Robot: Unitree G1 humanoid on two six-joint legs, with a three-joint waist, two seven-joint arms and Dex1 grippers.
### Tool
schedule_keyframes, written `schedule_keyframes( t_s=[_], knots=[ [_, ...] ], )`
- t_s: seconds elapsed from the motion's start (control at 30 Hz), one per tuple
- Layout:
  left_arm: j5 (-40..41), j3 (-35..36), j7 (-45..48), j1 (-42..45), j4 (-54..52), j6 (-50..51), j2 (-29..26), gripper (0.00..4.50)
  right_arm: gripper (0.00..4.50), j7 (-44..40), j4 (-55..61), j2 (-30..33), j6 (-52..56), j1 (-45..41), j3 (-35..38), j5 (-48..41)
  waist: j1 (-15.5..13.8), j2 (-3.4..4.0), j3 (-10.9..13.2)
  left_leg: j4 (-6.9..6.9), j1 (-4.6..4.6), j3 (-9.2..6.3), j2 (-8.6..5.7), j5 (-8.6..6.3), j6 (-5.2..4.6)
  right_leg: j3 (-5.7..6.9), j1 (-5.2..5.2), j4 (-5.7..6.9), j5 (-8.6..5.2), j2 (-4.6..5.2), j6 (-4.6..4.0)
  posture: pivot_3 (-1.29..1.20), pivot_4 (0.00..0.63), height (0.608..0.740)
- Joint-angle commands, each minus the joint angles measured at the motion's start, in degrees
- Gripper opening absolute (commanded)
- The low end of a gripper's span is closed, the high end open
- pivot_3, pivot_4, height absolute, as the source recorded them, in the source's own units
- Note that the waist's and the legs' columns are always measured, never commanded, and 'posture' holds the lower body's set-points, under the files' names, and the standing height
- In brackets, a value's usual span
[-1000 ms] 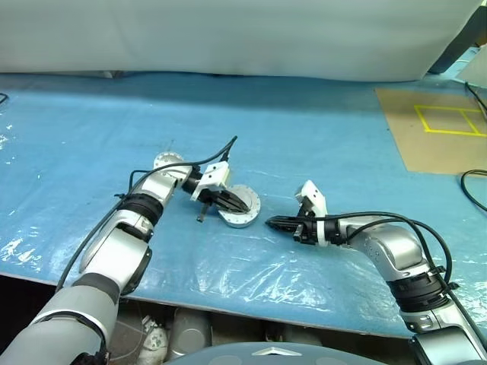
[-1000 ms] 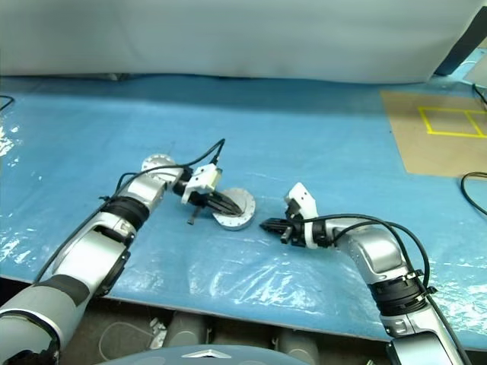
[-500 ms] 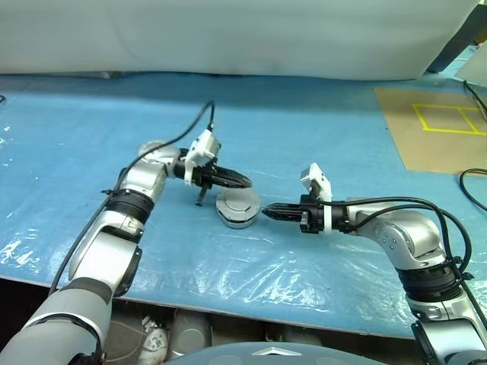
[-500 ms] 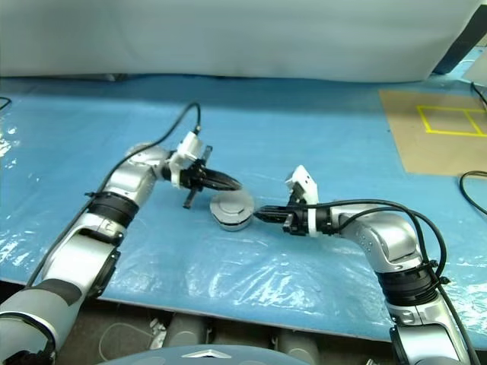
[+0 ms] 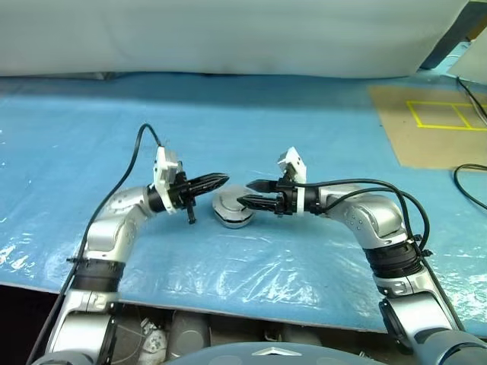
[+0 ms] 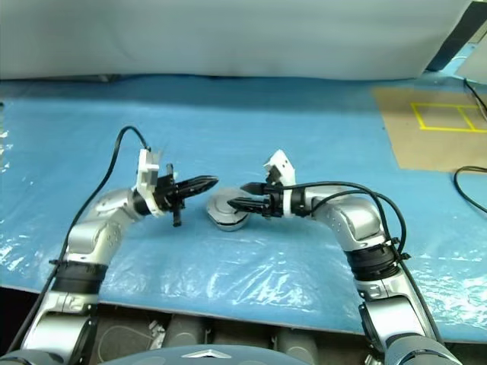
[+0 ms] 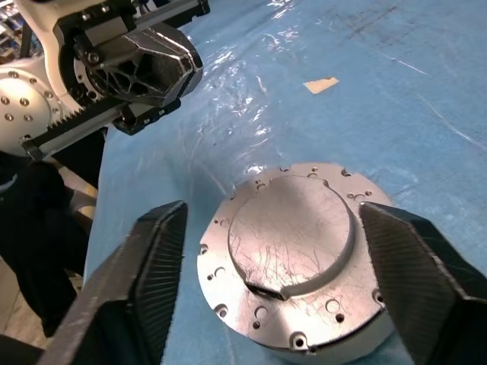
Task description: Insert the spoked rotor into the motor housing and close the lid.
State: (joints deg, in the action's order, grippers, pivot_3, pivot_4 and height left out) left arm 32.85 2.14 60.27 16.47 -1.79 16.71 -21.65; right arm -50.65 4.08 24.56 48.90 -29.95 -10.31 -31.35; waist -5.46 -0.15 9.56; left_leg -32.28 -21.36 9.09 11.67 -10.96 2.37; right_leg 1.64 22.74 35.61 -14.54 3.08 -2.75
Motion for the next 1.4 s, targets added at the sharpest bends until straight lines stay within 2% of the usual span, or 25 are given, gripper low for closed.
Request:
schedule_keyframes(
  t_s=[0.03,0.23,0.27,0.43,0.83,1.1,1.2,1.3,1.4],
  knots=[
    [0.55,1.44,-3.4,-2.53,-4.98,-0.78,0.66,0.0,4.17,-2.86,-0.67,-0.03,-1.59,-2.4,-1.66,0.68,0.15,0.0,0.0,-0.02,0.0,0.09,0.01,0.0,0.0,-0.01,0.0,0.0,0.0,0.0,0.0,0.0,0.15,0.74],
    [0.66,3.51,-6.02,-7.07,-5.7,-1.14,0.1,0.0,4.17,-2.71,-7.98,-2.72,-9.59,-5.36,-5.85,7.49,0.92,0.0,0.0,-0.01,0.16,0.41,0.08,0.0,0.0,-0.07,0.01,0.05,0.0,-0.03,0.0,0.0,0.15,0.74],
    [0.88,3.79,-6.37,-7.57,-6.06,-0.97,0.09,0.0,4.35,-3.83,-7.85,-2.81,-10.14,-5.52,-6.2,7.58,1.13,0.0,0.0,-0.02,0.15,0.42,0.08,0.0,0.0,-0.08,0.04,0.07,0.0,-0.03,0.0,0.0,0.15,0.74],
    [0.29,3.58,-6.08,-9.93,-7.56,-1.35,-0.98,0.0,4.35,-6.92,-9.81,-2.99,-12.07,-5.9,-8.05,9.62,1.39,-0.01,0.0,-0.02,0.11,0.43,0.06,0.0,-0.01,-0.13,0.04,0.05,0.01,-0.02,0.01,0.0,0.15,0.74],
    [-0.09,3.66,-7.62,-11.25,-7.63,-2.02,-0.96,0.0,4.35,-5.87,-17.1,-5.68,-24.64,-5.75,-14.25,22.03,1.76,-0.02,-0.01,-0.08,0.33,0.6,0.11,0.0,-0.02,-0.22,-0.01,0.12,-0.13,-0.03,-0.23,0.0,0.15,0.74],
    [-0.41,3.67,-8.28,-11.79,-7.4,-2.71,-1.02,0.0,4.35,-5.99,-19.94,-6.32,-29.91,-5.01,-15.03,26.25,1.77,-0.02,-0.02,-0.12,0.49,0.67,0.12,0.01,-0.03,-0.27,-0.14,0.12,-0.13,-0.02,-0.23,0.0,0.15,0.74],
    [-0.5,3.83,-8.21,-11.98,-7.18,-2.92,-1.3,0.0,3.76,-6.84,-19.77,-6.07,-31.2,-4.64,-14.24,26.04,1.77,-0.03,-0.02,-0.13,0.51,0.67,0.12,0.01,-0.05,-0.28,-0.15,0.12,-0.13,-0.02,-0.23,0.0,0.15,0.74],
    [-0.38,4.11,-8.23,-12.0,-6.96,-3.04,-1.51,0.0,2.98,-8.48,-19.47,-5.46,-31.22,-4.47,-14.22,25.91,1.73,-0.02,-0.02,-0.14,0.51,0.68,0.12,0.02,-0.07,-0.29,-0.16,0.12,-0.13,-0.02,-0.23,0.0,0.15,0.74],
    [-0.63,4.01,-8.11,-11.87,-6.77,-3.2,-1.9,0.0,2.98,-9.36,-19.72,-4.86,-31.42,-4.72,-14.04,26.13,1.67,-0.03,-0.02,-0.15,0.5,0.68,0.11,0.03,-0.08,-0.3,-0.16,0.11,-0.13,-0.02,-0.23,0.0,0.15,0.74]
  ],
)
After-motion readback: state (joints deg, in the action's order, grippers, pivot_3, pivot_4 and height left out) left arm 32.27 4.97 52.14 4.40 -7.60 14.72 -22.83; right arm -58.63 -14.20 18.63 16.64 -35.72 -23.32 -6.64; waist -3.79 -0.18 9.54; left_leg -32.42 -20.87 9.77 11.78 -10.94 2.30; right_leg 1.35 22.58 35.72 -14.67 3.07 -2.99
